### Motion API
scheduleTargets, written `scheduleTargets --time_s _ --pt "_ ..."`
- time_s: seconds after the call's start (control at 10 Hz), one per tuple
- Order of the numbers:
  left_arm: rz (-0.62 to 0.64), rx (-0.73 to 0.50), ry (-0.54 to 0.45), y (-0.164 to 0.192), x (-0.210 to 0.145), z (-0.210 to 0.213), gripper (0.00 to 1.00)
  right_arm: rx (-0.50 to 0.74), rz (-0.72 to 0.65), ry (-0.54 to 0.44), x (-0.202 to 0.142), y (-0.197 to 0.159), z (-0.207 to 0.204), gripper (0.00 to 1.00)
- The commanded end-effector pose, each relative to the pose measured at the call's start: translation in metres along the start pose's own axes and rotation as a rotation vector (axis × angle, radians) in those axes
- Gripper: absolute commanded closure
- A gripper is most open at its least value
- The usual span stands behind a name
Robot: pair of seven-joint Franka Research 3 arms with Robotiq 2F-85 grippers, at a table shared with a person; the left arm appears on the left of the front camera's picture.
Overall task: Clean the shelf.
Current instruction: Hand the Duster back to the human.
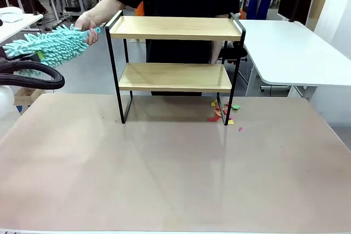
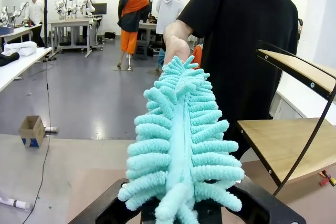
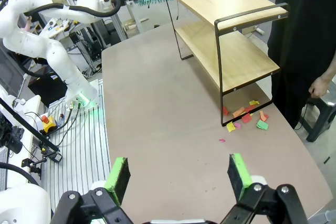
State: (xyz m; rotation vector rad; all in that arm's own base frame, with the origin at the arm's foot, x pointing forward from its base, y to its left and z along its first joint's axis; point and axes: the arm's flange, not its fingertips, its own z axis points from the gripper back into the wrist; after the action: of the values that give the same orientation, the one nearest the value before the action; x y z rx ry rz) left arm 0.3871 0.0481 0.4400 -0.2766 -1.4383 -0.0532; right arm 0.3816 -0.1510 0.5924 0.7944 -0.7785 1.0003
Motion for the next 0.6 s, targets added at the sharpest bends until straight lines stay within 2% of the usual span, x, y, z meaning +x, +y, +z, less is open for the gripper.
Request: scheduleTargets --time_s 0.0,0.1,0.2,0.3,0.5 --pt "-0.022 0.002 -0.011 0.002 0.002 0.000 0.83 0.001 0.013 0.007 0.001 0.003 0.001 0.00" --pt "0.000 0.000 0.000 0.000 0.000 0.000 0.28 0.001 0.013 0.007 0.001 0.003 0.001 0.00" --pt "-0.012 -0.014 0.007 -0.001 0.005 0.001 0.27 0.001 0.013 0.007 0.001 0.003 0.001 0.00" --pt "-0.007 -0.003 0.011 -0.001 0.010 0.003 0.00 0.001 0.013 0.007 0.001 0.003 0.001 0.00" --pt "0.059 -0.007 0.001 0.005 0.038 0.016 0.00 0.001 0.013 0.007 0.001 0.003 0.001 0.00"
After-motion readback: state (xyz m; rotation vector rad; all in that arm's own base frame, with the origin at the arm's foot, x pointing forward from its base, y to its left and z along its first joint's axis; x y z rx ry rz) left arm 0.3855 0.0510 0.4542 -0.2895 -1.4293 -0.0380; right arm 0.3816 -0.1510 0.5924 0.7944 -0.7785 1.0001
